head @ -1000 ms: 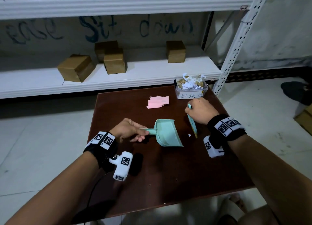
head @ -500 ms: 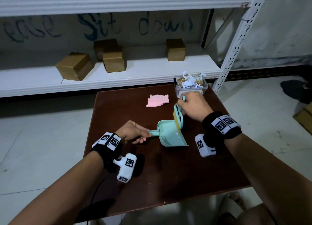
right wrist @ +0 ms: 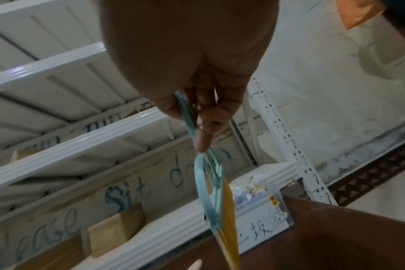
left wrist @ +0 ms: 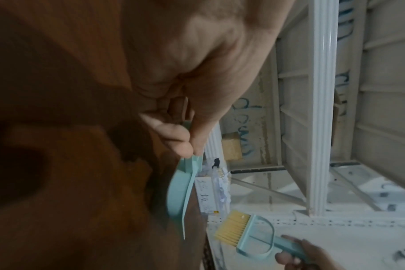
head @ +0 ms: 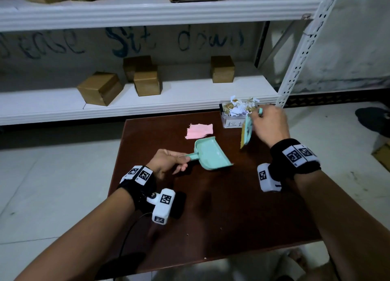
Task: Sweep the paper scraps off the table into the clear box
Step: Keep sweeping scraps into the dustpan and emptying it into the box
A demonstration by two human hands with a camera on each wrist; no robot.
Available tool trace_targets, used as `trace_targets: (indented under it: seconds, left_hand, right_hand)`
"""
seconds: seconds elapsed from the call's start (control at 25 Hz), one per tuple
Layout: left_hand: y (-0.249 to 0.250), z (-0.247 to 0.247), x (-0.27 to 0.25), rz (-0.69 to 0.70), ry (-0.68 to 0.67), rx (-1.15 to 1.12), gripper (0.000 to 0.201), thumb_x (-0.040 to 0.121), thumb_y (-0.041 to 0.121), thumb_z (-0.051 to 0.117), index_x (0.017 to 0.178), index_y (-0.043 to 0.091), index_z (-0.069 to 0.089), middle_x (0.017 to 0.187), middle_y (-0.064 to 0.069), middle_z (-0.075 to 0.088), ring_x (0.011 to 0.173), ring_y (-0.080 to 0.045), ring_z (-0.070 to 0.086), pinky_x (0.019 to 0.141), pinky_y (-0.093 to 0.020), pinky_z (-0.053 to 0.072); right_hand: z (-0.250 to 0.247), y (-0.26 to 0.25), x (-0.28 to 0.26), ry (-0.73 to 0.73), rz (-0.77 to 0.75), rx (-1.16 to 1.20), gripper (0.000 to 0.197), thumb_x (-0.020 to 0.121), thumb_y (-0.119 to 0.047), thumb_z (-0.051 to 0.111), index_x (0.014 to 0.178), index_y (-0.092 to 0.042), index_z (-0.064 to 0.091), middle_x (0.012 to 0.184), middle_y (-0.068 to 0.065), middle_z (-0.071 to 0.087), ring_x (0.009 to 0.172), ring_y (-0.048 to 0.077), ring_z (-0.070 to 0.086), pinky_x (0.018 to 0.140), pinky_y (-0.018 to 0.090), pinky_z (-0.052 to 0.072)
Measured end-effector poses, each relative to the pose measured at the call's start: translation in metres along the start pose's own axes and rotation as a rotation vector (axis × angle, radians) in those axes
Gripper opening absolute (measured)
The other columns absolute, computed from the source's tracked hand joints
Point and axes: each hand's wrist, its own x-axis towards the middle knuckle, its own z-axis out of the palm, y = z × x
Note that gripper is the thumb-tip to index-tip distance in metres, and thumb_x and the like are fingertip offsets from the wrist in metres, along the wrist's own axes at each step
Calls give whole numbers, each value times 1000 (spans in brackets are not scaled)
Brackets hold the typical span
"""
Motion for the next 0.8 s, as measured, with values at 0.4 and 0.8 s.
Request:
trace_targets:
  seconds: [0.4, 0.8]
  left_hand:
    - [80, 69, 31, 111, 52, -204, 11, 87, 2, 72, 96, -4, 73, 53, -10, 63, 39, -8, 55, 40, -12, 44]
    - [115, 106, 68, 73, 43, -280, 12, 90, 3, 71, 79, 0, 66, 51, -8, 61, 40, -9, 57, 40, -11, 45]
  right_hand:
    - [-21, 10, 42, 53, 94, 864, 18, 103, -15, 57, 97, -14, 74, 74, 15, 74, 67, 24, 66, 61, 26, 56]
    - [8, 40, 76, -40, 162, 875, 22, 105, -11, 55, 115, -5, 74, 81, 13, 76, 68, 18, 62, 62, 17, 55]
